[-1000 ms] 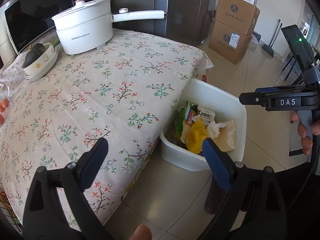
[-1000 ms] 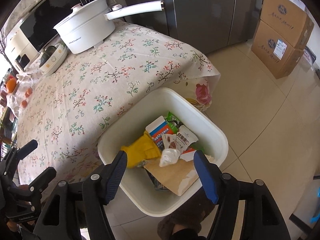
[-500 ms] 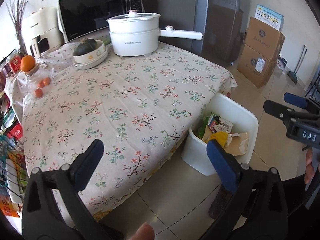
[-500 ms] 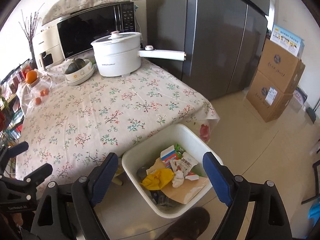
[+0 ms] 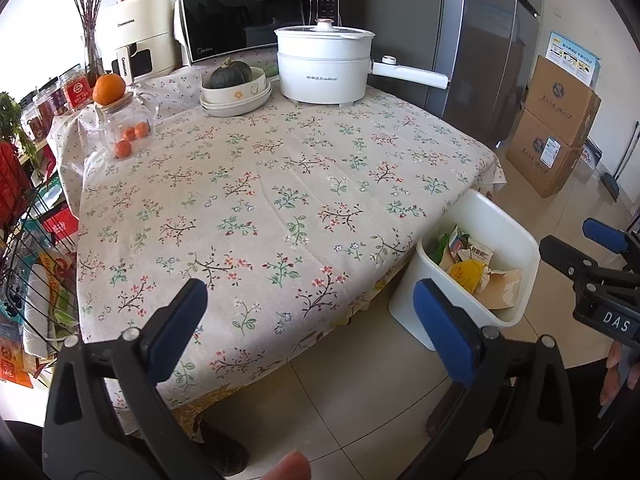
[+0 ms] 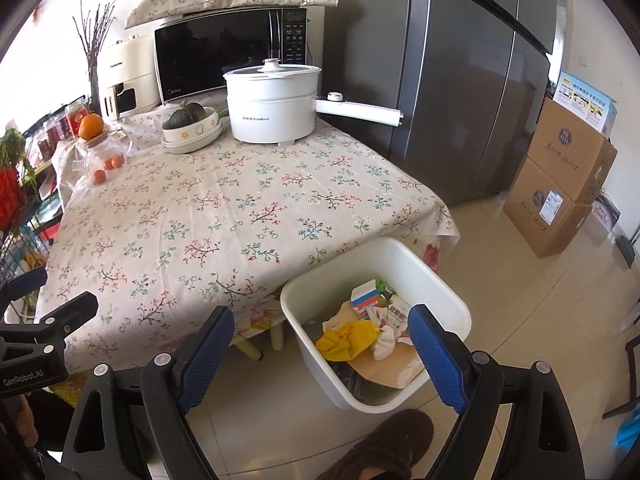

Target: Collect trash

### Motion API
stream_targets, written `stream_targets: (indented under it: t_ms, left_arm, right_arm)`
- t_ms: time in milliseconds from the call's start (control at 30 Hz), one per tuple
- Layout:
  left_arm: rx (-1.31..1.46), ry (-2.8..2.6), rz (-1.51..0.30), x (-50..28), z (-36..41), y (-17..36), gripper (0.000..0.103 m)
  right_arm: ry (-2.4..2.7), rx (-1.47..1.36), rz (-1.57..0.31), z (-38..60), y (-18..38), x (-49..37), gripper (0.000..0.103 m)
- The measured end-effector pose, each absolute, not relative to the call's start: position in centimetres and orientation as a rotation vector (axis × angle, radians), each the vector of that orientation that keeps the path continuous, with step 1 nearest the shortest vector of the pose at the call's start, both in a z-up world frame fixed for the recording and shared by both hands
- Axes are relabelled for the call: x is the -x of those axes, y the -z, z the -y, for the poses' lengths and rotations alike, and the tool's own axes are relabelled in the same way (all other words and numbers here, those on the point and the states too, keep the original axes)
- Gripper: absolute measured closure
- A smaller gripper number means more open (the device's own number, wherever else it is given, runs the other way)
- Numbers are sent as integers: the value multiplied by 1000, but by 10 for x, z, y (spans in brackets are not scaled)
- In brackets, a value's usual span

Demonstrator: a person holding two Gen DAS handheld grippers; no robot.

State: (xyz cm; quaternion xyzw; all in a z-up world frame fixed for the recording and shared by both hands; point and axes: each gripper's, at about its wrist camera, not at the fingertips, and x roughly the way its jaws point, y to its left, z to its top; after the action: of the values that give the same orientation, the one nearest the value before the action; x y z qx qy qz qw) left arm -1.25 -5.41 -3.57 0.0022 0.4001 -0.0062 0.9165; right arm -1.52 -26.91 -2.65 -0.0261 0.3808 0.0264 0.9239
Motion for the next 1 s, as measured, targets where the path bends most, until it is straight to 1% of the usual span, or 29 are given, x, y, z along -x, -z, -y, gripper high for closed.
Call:
stream_targets:
  t_ms: [400,1000]
  left_arm:
    - [5,40,-841,7,61,36,1]
    - [-2,44,-839,8,62,36,1]
  right_arm:
    - [-51,62,-813,265,33,8,13]
    - [-45,63,-796,266,29,9,13]
